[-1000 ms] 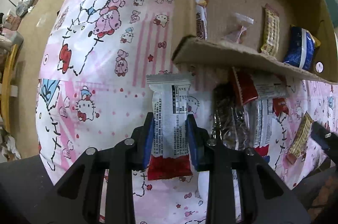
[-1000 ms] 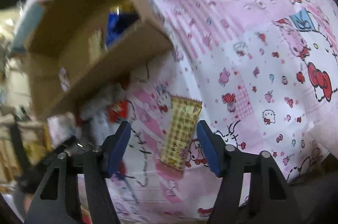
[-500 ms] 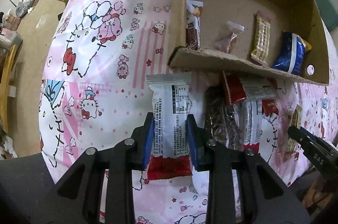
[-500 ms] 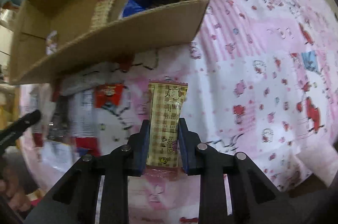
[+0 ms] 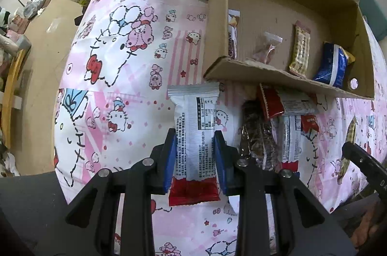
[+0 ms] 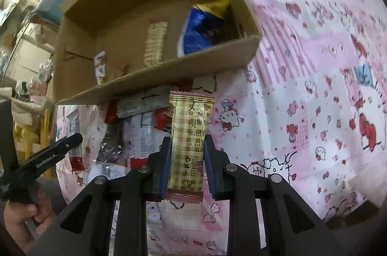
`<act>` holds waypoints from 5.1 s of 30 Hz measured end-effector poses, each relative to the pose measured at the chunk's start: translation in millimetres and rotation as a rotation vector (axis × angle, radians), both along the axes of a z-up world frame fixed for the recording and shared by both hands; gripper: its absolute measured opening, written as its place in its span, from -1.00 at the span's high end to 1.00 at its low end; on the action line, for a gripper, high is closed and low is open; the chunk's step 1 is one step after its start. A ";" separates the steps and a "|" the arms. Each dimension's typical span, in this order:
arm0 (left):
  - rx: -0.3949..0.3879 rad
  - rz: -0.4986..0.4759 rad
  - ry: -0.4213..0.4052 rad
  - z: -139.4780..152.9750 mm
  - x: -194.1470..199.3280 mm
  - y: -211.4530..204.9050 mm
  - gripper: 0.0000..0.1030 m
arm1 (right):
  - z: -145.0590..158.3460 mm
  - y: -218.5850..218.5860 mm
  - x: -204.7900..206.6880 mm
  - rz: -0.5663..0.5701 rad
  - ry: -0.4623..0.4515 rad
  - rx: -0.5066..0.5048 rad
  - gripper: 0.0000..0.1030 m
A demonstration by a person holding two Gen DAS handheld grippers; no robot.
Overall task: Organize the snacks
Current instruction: 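Lift both held snacks and carry them over the cardboard box, then open both tools to drop the white packet and checkered bar into the box, then withdraw both open tools from the box toward the remaining snack pile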
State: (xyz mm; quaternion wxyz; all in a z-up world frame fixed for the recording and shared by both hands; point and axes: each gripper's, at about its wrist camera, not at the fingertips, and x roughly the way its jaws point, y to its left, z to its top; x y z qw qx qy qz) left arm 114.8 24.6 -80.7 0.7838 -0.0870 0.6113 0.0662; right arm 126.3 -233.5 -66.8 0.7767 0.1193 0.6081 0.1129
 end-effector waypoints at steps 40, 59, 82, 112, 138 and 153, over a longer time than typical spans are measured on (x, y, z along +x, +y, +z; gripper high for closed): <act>0.064 -0.094 -0.374 138.1 25.9 -31.0 0.50 | 120.6 -30.4 7.2 -0.058 -0.487 0.324 0.47; 0.037 -0.181 -0.366 108.5 85.2 -58.3 0.50 | 85.3 -15.8 68.8 -0.051 -0.392 0.260 0.47; 0.025 -0.247 -0.336 59.9 99.8 -65.1 0.49 | 23.5 1.7 86.6 -0.042 -0.160 0.246 0.45; -0.032 -0.166 -0.382 79.6 83.7 -44.3 -0.58 | 34.2 -36.6 86.9 -0.179 -0.213 0.419 -0.54; -0.054 -0.091 -0.356 82.8 28.1 -20.7 -0.58 | 38.2 -46.6 49.6 -0.197 -0.178 0.386 -0.55; -0.095 -0.057 -0.257 68.4 -14.5 -11.2 -0.58 | 27.9 -38.9 0.4 -0.165 -0.074 0.450 -0.55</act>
